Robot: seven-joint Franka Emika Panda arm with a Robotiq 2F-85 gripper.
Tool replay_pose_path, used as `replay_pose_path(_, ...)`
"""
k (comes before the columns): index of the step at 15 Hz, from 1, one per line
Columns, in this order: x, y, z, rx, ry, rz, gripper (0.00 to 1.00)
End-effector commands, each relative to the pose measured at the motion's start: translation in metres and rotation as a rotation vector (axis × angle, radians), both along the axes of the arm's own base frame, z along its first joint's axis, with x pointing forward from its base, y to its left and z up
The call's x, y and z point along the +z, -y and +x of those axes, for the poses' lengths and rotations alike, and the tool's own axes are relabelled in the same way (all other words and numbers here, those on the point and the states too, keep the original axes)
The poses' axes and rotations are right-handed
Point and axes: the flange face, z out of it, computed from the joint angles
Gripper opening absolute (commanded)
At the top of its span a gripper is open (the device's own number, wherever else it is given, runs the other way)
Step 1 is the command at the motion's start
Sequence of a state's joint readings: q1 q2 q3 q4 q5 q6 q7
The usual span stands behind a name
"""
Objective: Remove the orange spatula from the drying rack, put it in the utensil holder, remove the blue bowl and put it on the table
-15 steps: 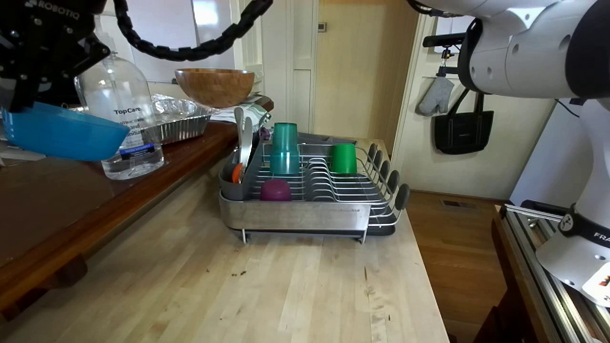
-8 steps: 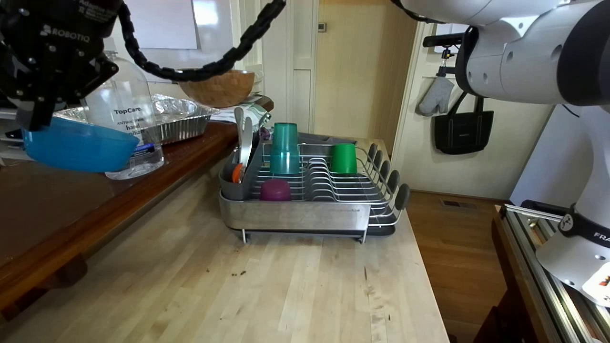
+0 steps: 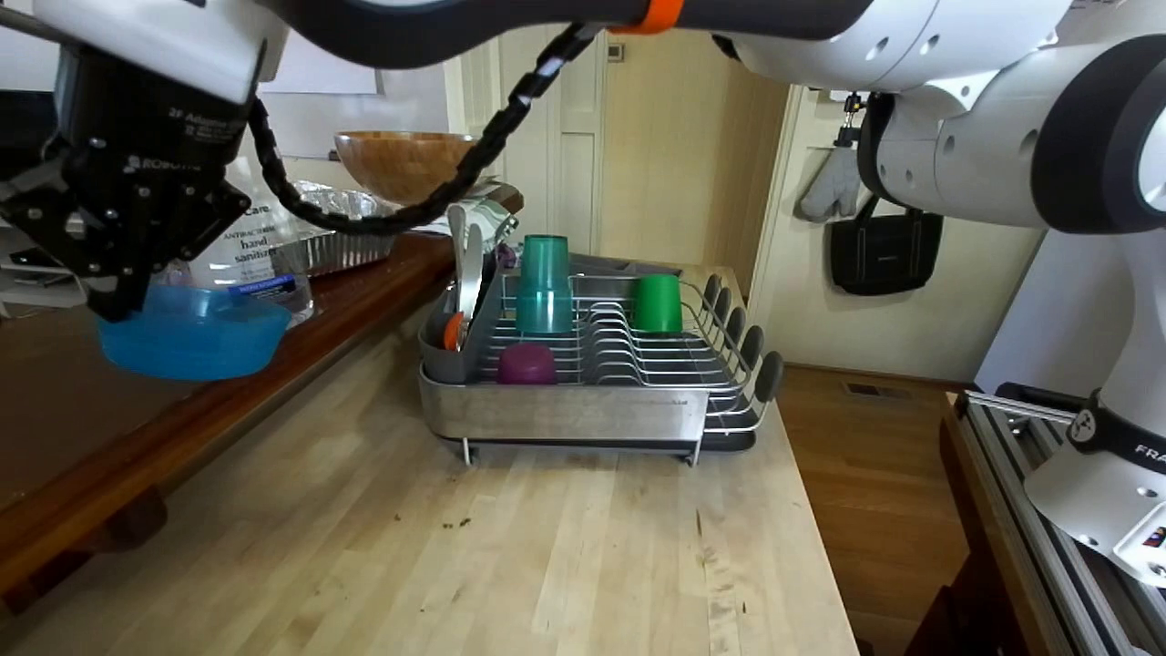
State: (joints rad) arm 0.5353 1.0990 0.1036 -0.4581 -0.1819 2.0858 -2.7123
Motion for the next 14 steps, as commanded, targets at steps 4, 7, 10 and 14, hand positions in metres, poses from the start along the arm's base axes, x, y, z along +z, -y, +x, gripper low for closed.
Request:
replay_pose_path(4,-0.014,0.013,0.011,-0.029,0.085,-0.157,0.01)
replay_pose_path(7,-0.011,0.018,0.014,-0.067,0.134,-0.200,0.37)
replay_pose_path(10,-0.009,0.018,0.014,-0.063,0.146,-0.217,0.59)
replay_pose_path(14,0.000,0.010,0.007,-0.041,0.149,-0.216,0.88)
